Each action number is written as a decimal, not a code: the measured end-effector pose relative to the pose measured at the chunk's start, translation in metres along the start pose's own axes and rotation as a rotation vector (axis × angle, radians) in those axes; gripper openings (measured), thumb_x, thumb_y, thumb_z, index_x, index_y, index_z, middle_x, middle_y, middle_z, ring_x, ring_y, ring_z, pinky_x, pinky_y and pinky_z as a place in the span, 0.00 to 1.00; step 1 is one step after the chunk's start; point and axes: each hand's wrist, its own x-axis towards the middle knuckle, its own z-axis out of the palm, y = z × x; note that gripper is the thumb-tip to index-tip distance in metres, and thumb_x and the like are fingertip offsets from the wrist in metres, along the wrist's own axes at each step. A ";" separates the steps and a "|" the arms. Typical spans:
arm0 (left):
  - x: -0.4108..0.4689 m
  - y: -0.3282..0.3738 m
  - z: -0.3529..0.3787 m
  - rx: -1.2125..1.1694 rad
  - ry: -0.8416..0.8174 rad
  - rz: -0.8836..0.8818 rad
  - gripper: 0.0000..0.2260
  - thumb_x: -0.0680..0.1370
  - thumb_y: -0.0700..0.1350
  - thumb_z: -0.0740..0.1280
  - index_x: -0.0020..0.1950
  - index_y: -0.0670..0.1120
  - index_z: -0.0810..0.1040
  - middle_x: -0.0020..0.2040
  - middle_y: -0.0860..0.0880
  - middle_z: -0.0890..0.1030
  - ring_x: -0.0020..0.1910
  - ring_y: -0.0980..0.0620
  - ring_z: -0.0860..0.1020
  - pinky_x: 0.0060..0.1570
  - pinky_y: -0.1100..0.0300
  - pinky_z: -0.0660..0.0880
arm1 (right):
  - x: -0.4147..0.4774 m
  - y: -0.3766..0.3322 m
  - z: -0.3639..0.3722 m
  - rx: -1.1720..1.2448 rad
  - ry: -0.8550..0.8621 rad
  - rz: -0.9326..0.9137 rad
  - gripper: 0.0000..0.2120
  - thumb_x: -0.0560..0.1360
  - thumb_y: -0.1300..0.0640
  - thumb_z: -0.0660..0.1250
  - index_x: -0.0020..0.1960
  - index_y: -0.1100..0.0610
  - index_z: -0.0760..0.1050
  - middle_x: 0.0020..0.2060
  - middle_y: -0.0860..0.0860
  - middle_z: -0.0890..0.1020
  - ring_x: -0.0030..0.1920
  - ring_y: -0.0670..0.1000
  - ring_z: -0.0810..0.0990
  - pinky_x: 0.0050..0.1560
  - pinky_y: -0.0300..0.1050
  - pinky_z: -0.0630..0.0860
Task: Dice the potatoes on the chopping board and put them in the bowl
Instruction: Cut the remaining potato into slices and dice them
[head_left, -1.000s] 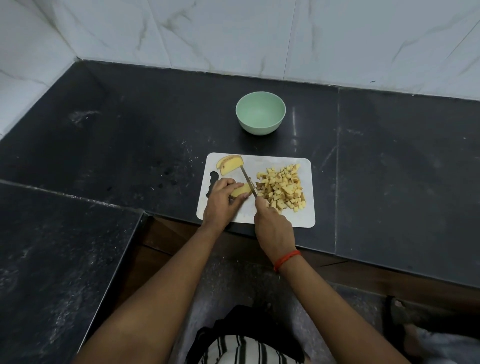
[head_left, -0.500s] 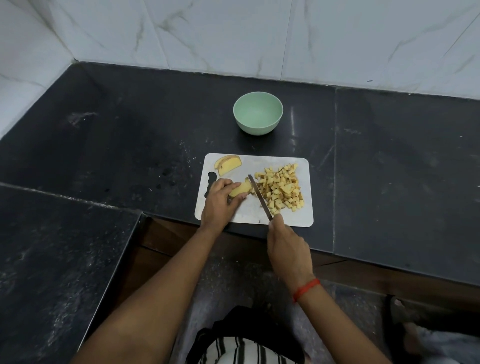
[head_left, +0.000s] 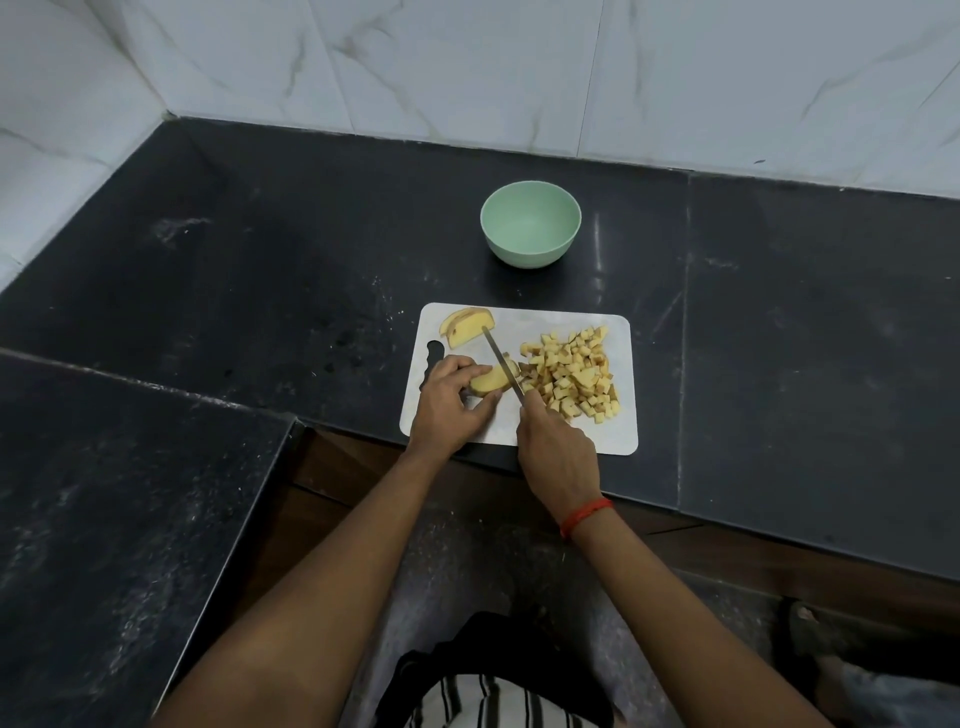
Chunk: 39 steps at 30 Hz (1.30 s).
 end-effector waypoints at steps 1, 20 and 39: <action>0.000 0.000 0.000 0.002 -0.001 0.000 0.16 0.74 0.46 0.77 0.60 0.44 0.85 0.54 0.51 0.77 0.54 0.54 0.75 0.50 0.74 0.69 | 0.001 0.000 -0.001 0.000 -0.009 -0.003 0.10 0.83 0.54 0.55 0.63 0.53 0.65 0.40 0.55 0.81 0.36 0.61 0.81 0.32 0.50 0.73; 0.002 0.000 0.002 0.024 -0.017 -0.037 0.16 0.75 0.47 0.77 0.61 0.45 0.84 0.57 0.50 0.77 0.58 0.55 0.73 0.56 0.65 0.72 | -0.056 0.019 -0.017 -0.075 -0.162 0.029 0.06 0.84 0.53 0.53 0.60 0.50 0.61 0.43 0.52 0.81 0.38 0.62 0.82 0.33 0.51 0.74; -0.008 -0.002 -0.004 0.087 -0.064 -0.042 0.18 0.80 0.52 0.70 0.67 0.45 0.80 0.61 0.50 0.74 0.64 0.53 0.71 0.61 0.61 0.71 | -0.003 -0.003 -0.004 0.105 -0.010 -0.001 0.04 0.84 0.54 0.54 0.56 0.53 0.65 0.33 0.52 0.78 0.32 0.58 0.78 0.32 0.51 0.75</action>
